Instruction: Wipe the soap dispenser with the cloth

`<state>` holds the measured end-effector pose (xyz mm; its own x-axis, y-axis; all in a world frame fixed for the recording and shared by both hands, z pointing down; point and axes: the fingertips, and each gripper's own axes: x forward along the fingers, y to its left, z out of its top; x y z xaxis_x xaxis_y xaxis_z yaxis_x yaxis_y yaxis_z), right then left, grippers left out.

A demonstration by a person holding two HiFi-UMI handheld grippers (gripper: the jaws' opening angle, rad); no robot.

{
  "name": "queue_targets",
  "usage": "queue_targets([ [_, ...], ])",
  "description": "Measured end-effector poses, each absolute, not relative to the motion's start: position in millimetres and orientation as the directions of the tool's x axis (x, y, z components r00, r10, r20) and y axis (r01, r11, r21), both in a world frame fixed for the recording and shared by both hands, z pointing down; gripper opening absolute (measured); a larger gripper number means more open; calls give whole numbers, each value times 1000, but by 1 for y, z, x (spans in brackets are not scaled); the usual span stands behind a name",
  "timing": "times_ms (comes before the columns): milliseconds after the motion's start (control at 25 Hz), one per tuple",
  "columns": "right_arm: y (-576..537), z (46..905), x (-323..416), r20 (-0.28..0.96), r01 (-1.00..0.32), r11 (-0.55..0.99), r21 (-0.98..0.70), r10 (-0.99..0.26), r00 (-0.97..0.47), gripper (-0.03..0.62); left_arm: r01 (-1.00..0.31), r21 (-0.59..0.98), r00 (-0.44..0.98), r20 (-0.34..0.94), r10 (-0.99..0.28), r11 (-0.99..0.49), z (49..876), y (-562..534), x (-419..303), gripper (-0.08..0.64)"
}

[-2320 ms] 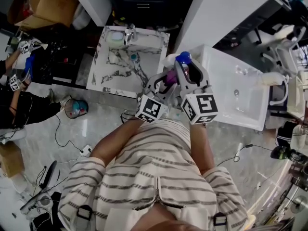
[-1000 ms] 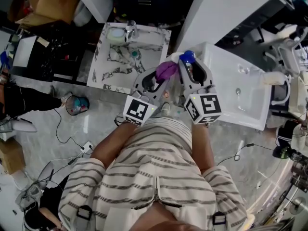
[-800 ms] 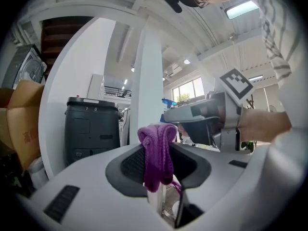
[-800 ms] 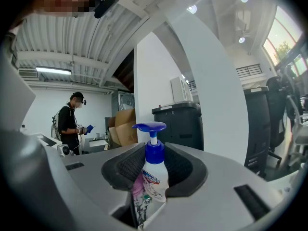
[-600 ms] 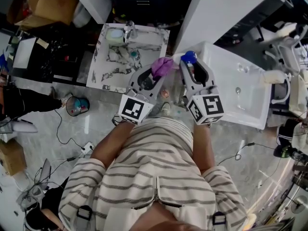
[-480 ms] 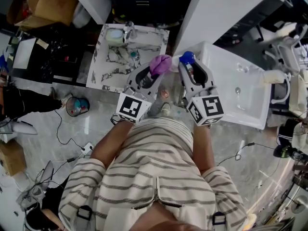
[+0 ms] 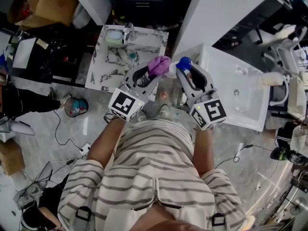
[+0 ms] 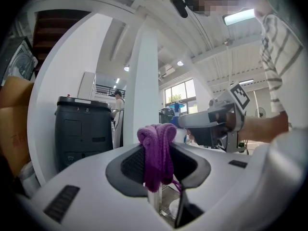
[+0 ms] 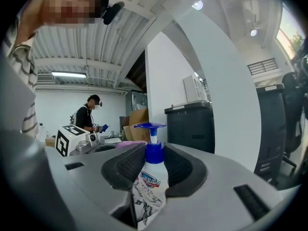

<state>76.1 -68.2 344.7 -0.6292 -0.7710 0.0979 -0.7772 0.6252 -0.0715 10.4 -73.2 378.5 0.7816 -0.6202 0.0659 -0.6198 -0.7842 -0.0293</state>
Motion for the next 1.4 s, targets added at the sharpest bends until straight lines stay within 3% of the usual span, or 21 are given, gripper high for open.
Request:
queue_targets([
  [480, -46, 341, 68, 100, -642, 766, -39, -636, -765, 135, -379, -8, 923, 67, -378, -926, 377, -61, 19, 123],
  [1400, -14, 325, 42, 21, -445, 891, -92, -445, -895, 135, -146, 34, 988, 54, -144, -989, 379, -47, 21, 121],
])
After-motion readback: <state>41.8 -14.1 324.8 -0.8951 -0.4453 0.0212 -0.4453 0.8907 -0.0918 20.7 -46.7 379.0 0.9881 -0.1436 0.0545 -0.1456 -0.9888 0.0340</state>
